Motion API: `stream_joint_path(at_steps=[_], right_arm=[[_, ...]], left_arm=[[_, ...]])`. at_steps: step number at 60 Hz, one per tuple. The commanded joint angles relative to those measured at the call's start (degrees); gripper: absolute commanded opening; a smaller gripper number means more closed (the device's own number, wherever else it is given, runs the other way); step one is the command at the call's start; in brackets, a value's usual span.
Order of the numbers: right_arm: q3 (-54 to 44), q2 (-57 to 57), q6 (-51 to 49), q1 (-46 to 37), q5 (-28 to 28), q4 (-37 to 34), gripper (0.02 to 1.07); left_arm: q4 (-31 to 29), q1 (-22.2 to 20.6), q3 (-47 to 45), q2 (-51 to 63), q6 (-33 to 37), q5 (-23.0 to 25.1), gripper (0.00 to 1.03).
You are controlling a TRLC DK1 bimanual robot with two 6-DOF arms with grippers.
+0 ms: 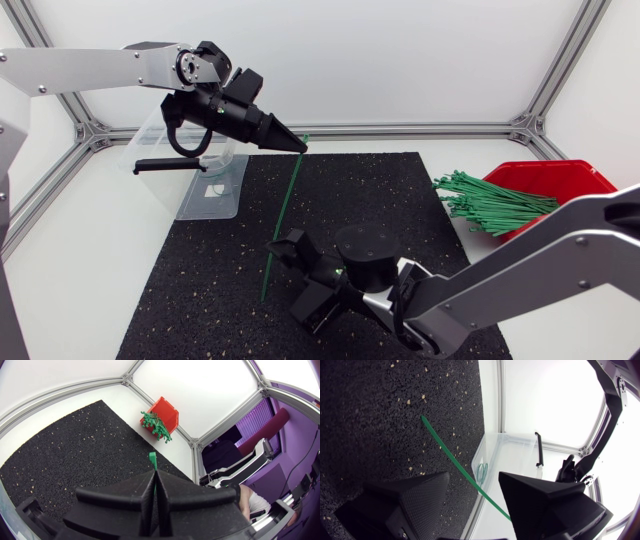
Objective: Take a green cable tie from the red box, thread the tail through the head to close it, then place it in the transparent bin on the left.
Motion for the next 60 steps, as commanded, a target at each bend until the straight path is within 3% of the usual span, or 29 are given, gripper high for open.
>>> stream_joint_path(at_steps=[1, 31, 36, 43, 60], right_arm=[[1.34, 2.42, -0.57, -0.55, -0.38, 0.67, 0.86], [6.0, 6.64, -0.65, 1.65, 0.42, 0.93, 0.86], [5.65, 6.37, -0.3, 2.44, 0.94, 1.02, 0.79], [4.85, 5.49, 0.14, 3.32, 1.47, 1.02, 0.78], [4.33, 2.59, 0.84, 4.46, 1.73, 1.02, 0.46]], left_arm=[[-1.38, -0.27, 1.61, 0.09, 1.66, 0.68, 0.03], [-1.56, -0.71, 1.35, 0.0, 1.83, 1.03, 0.03], [-1.56, -0.53, 1.35, 0.0, 2.01, 1.03, 0.03], [-1.56, -0.35, 1.35, 0.09, 2.01, 1.03, 0.03], [-1.56, -0.09, 1.53, 0.44, 2.18, 1.12, 0.03]])
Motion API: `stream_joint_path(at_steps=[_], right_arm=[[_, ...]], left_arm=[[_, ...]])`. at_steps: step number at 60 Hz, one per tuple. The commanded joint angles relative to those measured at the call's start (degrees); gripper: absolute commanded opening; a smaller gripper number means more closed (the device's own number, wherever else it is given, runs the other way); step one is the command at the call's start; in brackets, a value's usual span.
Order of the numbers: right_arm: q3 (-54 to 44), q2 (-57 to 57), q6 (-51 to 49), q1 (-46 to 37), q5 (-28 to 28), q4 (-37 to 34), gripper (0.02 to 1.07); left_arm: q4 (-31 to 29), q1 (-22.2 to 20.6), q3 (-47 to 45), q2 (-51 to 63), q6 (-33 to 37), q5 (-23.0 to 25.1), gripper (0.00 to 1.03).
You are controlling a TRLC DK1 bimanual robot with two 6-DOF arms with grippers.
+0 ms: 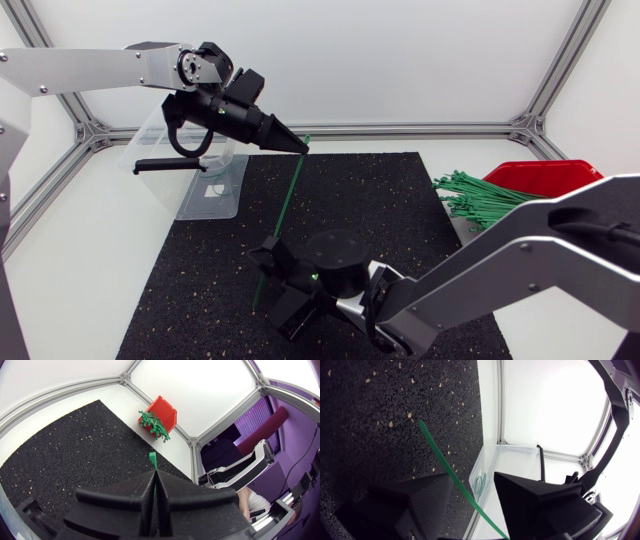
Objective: Take a green cable tie from the red box, thread the tail through the head to close it, then place it in the transparent bin on the left.
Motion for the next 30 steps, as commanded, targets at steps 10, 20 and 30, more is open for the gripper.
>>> stream_joint_path(at_steps=[10, 20, 30], right_arm=[[-1.36, -3.71, 1.21, 1.05, 0.86, 0.6, 0.44], [-3.03, -5.99, 1.83, 2.11, 1.21, 0.6, 0.42], [-3.99, -6.52, 3.5, 3.51, 2.88, 0.52, 0.32]], left_arm=[[-0.99, 0.1, 1.61, 0.79, 1.42, 0.7, 0.03], [-0.99, 0.1, 2.05, 1.14, 1.33, 0.7, 0.03], [-0.99, 0.1, 3.2, 1.93, 1.16, 0.7, 0.03]])
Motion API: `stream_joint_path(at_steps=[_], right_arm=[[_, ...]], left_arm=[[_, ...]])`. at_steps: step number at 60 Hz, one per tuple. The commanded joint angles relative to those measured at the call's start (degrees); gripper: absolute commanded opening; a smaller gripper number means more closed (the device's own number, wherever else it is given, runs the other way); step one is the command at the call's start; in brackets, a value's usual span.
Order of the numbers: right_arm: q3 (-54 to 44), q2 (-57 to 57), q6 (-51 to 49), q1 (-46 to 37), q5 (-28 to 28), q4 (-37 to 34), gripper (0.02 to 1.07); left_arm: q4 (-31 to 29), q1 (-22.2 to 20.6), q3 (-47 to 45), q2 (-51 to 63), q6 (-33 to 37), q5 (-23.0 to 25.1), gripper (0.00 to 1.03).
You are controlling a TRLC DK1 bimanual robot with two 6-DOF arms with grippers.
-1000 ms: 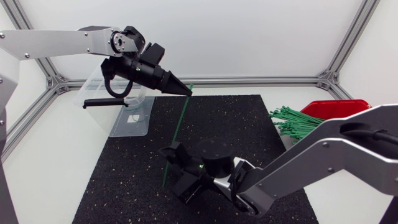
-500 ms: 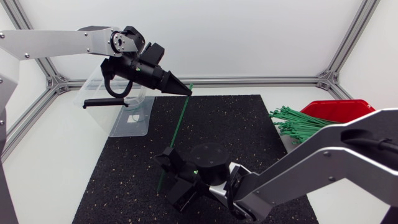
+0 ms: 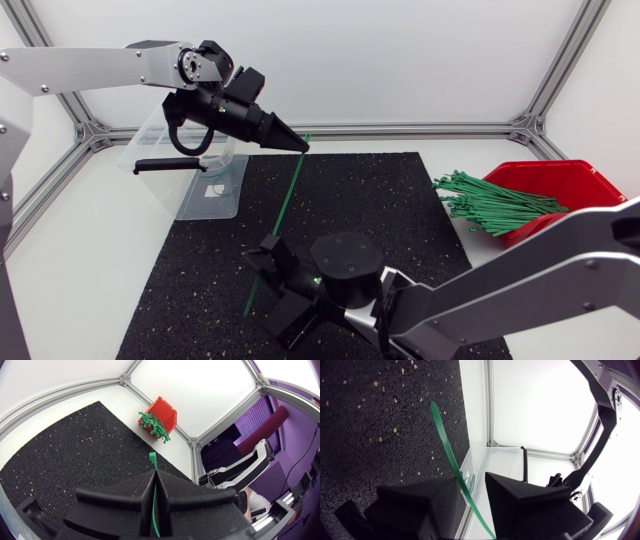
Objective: Take a green cable tie from the red box, thread the tail through the head to close it, then place it in the transparent bin on the left.
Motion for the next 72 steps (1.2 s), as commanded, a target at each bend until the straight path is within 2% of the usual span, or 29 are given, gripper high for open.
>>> stream_joint_path(at_steps=[1, 72], right_arm=[[-1.48, -1.03, 1.47, 0.87, 0.96, 0.39, 0.32], [-10.36, -12.9, 3.58, 3.68, 4.3, 0.03, 0.31]], left_arm=[[-0.82, 0.02, 2.13, 1.5, 1.16, 0.7, 0.03], [-1.25, -1.21, 2.83, 1.58, 1.51, 0.7, 0.03]])
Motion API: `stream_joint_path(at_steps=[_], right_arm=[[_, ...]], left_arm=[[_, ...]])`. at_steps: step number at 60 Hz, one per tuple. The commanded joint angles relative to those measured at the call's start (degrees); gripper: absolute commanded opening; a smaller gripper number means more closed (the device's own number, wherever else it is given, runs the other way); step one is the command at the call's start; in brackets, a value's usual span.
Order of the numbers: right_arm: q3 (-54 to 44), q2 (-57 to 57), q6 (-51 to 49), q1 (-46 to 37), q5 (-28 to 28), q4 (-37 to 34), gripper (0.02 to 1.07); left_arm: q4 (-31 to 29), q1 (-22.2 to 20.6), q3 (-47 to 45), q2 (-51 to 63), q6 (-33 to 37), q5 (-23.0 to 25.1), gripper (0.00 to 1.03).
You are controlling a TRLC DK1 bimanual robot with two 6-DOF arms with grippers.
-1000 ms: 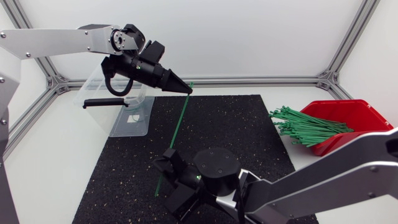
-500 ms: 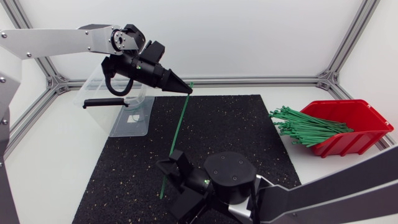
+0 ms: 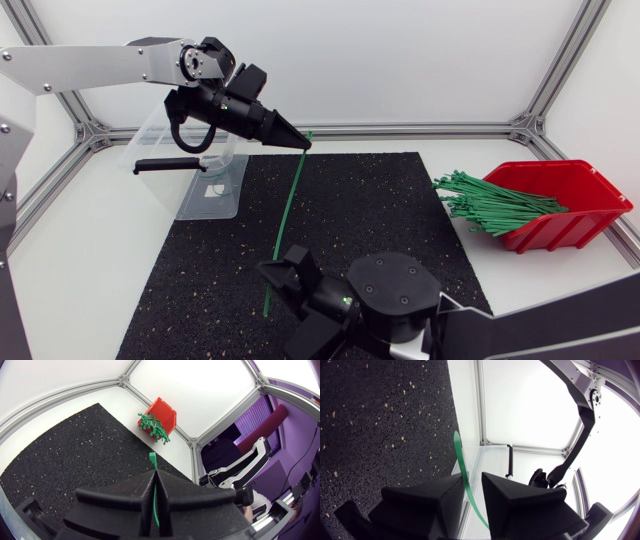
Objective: Take a green cable tie from the red box, thread the tail through the head to close it, then place it in the transparent bin on the left.
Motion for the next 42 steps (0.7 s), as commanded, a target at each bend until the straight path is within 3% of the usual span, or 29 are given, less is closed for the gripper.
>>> stream_joint_path(at_steps=[1, 42], right_arm=[[-1.24, -1.32, 0.93, 0.23, 0.5, 0.01, 0.31], [-4.76, -7.29, 3.48, 3.22, 3.22, -0.34, 0.28]], left_arm=[[-0.93, -0.78, 1.41, 1.21, 1.57, 0.7, 0.03], [-5.5, -2.89, 0.26, -0.37, 8.52, 2.11, 0.03]])
